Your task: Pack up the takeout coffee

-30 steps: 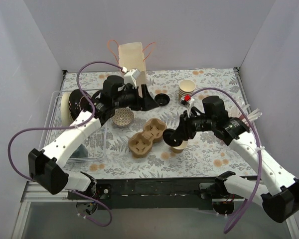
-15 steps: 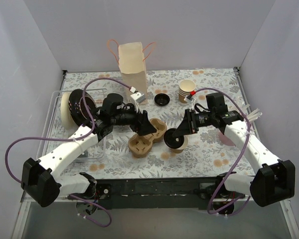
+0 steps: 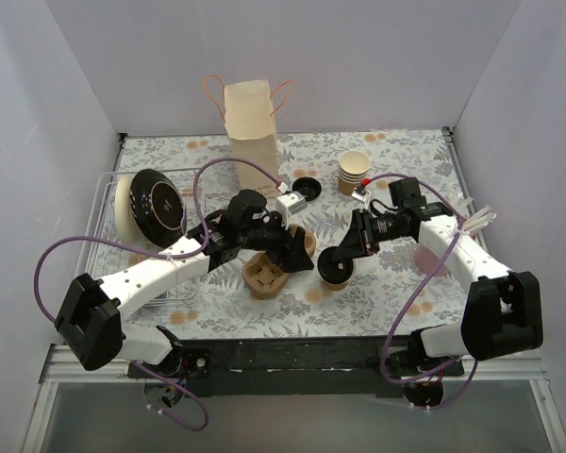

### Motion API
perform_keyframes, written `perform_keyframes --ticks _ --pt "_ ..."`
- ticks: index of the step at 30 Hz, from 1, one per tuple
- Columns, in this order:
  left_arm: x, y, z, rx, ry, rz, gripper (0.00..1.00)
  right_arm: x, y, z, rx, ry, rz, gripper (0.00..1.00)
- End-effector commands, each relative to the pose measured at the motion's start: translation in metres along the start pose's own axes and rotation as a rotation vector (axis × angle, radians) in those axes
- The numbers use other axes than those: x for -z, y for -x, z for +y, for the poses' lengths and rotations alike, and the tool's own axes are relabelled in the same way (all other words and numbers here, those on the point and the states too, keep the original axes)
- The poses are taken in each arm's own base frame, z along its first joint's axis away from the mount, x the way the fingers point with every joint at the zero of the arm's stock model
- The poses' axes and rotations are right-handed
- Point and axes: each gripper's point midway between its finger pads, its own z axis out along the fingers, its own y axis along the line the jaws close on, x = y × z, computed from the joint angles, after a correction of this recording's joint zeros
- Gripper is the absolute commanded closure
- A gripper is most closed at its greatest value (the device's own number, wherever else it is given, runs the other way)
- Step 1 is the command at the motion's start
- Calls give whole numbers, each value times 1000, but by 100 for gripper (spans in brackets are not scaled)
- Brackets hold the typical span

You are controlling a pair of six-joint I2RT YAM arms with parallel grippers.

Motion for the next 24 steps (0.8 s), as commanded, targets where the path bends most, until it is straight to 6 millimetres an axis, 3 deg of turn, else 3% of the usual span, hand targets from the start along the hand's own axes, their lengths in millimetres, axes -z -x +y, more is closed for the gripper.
perform_keyframes --ticks 1,13,24 --pt "-5 7 -4 -22 13 -37 35 1 2 0 -7 29 9 93" --pt "-17 -14 2 7 44 -2 38 -1 -1 -13 -57 29 20 91" --pt "-26 -21 1 21 33 15 39 -1 -5 -21 -99 23 26 89"
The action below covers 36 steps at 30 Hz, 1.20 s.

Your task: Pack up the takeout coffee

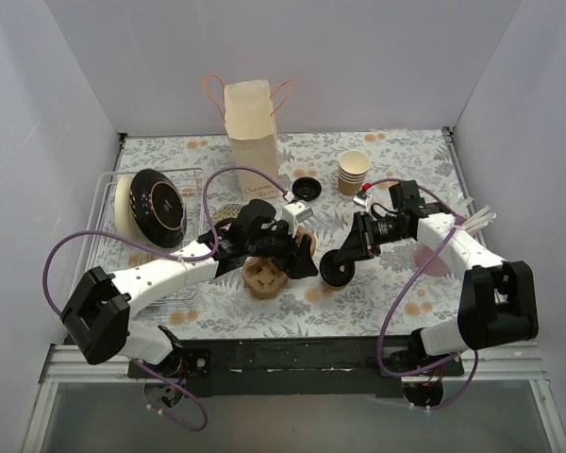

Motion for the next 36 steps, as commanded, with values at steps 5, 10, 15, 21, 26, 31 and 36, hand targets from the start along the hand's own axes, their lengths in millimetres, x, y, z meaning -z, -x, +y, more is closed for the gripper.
perform_keyframes --ticks 5,10,15,21,26,31,36 --pt "-6 -2 0 -2 -1 -5 39 -1 -3 -4 -25 20 12 88" --pt "-9 -7 0 6 -6 9 39 -1 -1 -5 -31 26 14 87" --pt "-10 -7 -2 5 -11 14 39 0 2 -6 -38 32 7 85" --pt "-13 -9 -3 6 -13 20 39 2 7 -1 -23 56 0 85" --pt "-15 -11 -2 7 -11 27 39 3 11 4 4 69 -6 84" --pt "-18 -14 -1 7 -10 38 39 4 12 5 8 73 -11 83" --pt "-20 -15 1 6 -5 44 39 7 18 7 20 83 -27 82"
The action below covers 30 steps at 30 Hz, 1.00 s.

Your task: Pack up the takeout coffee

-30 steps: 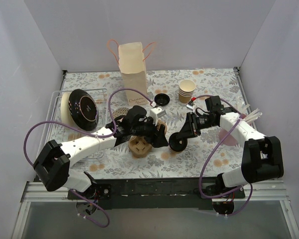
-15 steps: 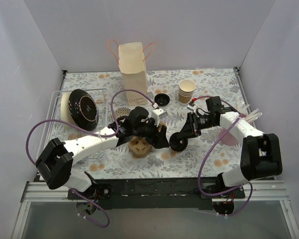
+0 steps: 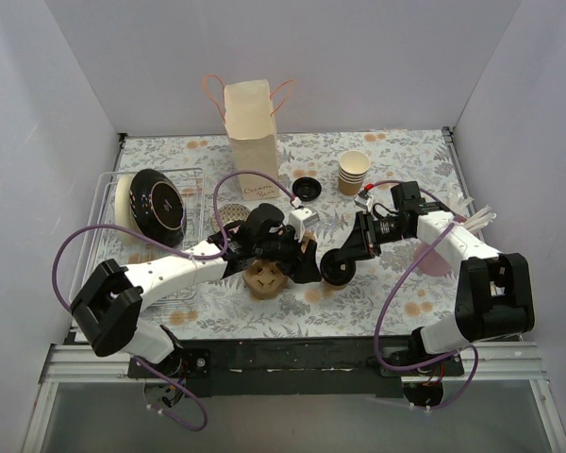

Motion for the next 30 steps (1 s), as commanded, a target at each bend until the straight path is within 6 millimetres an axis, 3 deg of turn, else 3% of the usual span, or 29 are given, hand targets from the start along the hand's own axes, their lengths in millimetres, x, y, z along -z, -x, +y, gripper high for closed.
perform_keyframes --ticks 1,21,30 --pt "-4 -2 2 -15 8 2 39 6 16 14 71 42 -28 82" --pt "-13 4 4 8 11 6 41 8 19 12 52 69 -37 80" --pt "-17 9 6 -10 15 -8 42 5 10 8 17 82 -26 80"
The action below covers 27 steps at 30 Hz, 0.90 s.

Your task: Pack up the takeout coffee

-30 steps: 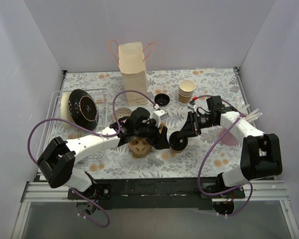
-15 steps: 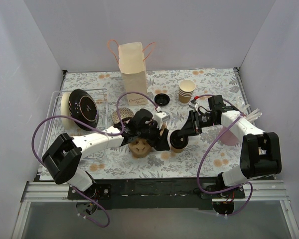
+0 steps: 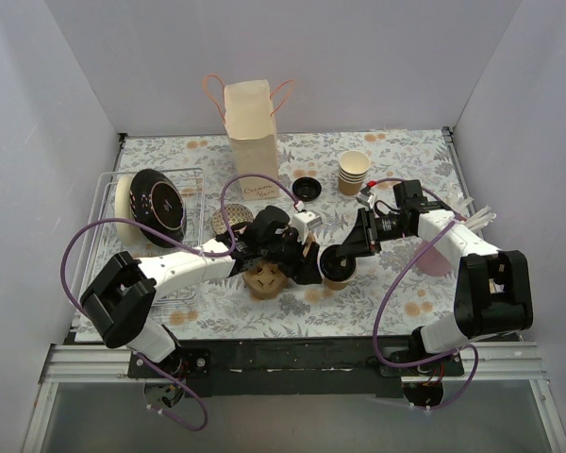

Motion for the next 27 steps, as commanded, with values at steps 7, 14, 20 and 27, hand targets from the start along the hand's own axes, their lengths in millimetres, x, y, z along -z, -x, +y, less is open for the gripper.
perform_keyframes --ticks 7,14,20,27 --pt "-2 28 -10 -50 -24 -66 43 -1 -2 0 -16 37 2 79" --pt "-7 29 -12 -41 -38 -63 44 -1 -3 -2 -25 31 3 78" --pt "-9 29 -12 -44 -37 -63 44 -2 -6 -5 -36 30 10 76" --pt "-11 30 -11 -43 -32 -62 45 -2 -6 -5 -35 28 12 73"
